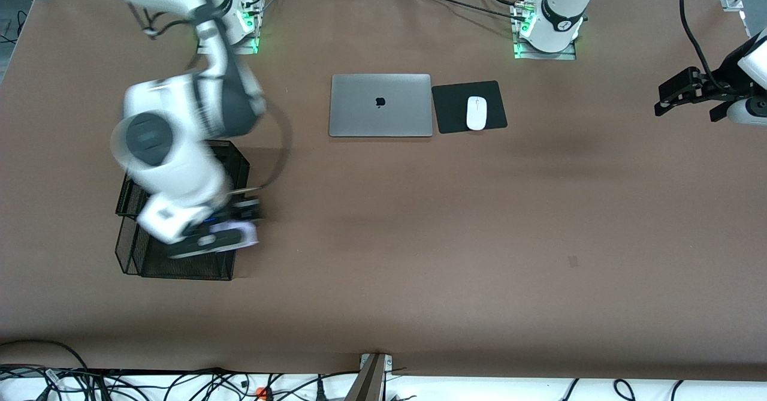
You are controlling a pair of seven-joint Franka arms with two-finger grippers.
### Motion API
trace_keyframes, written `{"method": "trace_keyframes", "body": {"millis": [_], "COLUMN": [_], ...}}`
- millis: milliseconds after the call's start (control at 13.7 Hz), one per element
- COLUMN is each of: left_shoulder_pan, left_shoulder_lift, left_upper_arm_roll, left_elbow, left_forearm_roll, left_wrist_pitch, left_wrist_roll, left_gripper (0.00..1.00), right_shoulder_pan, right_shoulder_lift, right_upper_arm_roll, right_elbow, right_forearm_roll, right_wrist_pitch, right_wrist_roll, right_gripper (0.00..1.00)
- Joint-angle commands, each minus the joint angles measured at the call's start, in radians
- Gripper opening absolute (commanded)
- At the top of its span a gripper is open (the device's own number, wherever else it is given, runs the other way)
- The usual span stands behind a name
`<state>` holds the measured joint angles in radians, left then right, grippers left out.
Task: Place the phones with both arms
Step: 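Carry the white phone with the right gripper over the mesh basket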
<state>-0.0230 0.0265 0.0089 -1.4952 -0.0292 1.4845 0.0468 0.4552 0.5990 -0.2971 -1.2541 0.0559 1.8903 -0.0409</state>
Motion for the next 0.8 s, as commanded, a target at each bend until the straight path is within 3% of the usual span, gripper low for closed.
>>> {"method": "trace_keyframes", "body": {"millis": [0,364,729], "left_shoulder_pan": [0.003,0.005,0.003], "left_shoulder_lift": [-0.019,-0.037,-0.03], "left_upper_arm_roll": [-0.006,-0.004,-0.003], "left_elbow": [0.003,-0.013,-0.007], "left_forearm_roll": [-0.014,-0.014,-0.018], "left_wrist_pitch": [-0.026,-0.026,-0.026], "left_wrist_roll": [-0.018,-0.001,-0.015], "left_gripper": [1.0,1.0,1.0], "right_shoulder_pan": [-0.12,-0.216,-0.265], "right_shoulder_lift": [0.013,0.126,0.163], "right_upper_arm_roll": [0.015,0.015,0.018], "right_elbow": [-0.04,-0.048,-0.093], "right_forearm_roll": [0.013,0.015,0.076], "right_wrist_pitch": [0.01,0.169,0.243], "right_wrist_roll": [-0.08,-0.114,-0.112], "right_gripper": [0.0,0.0,0.0]}}
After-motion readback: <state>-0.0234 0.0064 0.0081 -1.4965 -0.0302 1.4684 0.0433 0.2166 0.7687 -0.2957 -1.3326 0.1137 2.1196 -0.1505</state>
